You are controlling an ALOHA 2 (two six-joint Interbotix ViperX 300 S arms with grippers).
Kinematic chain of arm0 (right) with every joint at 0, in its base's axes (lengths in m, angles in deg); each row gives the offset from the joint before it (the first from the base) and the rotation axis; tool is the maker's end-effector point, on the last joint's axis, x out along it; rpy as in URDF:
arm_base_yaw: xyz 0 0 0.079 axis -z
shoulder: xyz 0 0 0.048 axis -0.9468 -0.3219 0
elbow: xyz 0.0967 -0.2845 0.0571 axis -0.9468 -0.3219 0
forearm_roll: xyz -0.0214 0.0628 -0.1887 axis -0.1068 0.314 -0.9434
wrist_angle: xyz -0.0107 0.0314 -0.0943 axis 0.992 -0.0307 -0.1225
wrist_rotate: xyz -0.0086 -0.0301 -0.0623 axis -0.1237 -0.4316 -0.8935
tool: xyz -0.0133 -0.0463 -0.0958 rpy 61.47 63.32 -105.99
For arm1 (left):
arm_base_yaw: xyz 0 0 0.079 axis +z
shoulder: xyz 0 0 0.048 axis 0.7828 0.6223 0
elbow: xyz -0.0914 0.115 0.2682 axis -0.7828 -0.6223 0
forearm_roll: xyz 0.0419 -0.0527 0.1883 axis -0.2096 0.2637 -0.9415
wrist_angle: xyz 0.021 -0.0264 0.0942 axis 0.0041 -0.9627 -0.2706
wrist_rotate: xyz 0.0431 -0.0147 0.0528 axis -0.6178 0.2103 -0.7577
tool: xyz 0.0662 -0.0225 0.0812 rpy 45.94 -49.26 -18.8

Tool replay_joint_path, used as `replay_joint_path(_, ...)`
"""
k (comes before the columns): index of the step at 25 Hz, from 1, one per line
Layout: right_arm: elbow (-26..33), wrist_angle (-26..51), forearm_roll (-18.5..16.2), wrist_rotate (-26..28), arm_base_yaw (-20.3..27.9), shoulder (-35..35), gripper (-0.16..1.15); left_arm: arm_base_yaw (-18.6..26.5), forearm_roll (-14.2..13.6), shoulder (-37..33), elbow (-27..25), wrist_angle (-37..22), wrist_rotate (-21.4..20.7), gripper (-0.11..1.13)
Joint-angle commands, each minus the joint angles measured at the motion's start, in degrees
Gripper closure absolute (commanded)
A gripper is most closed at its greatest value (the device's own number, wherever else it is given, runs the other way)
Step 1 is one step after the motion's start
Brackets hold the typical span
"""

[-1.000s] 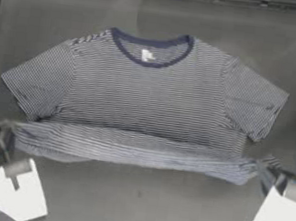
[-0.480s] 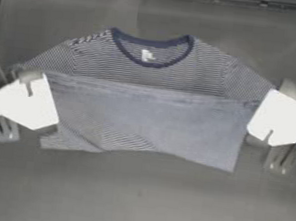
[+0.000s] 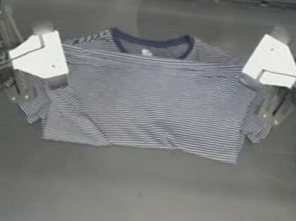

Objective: Fold shirt

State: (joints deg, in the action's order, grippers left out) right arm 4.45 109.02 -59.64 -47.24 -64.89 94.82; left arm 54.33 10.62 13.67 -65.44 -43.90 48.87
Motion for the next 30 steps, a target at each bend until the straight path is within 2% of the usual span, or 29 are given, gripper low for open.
replay_joint_path(1,-0.35,-4.83,0.0,-1.93,5.98,0.7,0.92,5.01,-0.09,-0.97,-0.62,4.66,-1.49,0.97)
replay_joint_path(11,-3.6,-18.81,-0.7,-5.1,19.25,-3.87,0.92,17.67,0.0,3.25,-3.69,18.81,-3.78,0.97)
replay_joint_path(21,-4.83,-29.62,-2.99,-4.92,27.69,-12.04,0.92,26.46,0.0,11.07,-6.5,31.29,-3.78,0.97)
replay_joint_path(27,-5.54,-35.24,-2.37,-4.66,31.29,-16.79,0.92,28.65,0.18,15.38,-7.65,33.84,-3.69,0.97)
replay_joint_path(30,-5.54,-35.77,-2.2,-4.57,31.55,-18.98,0.92,28.83,0.18,17.67,-7.21,34.54,-3.52,0.91)
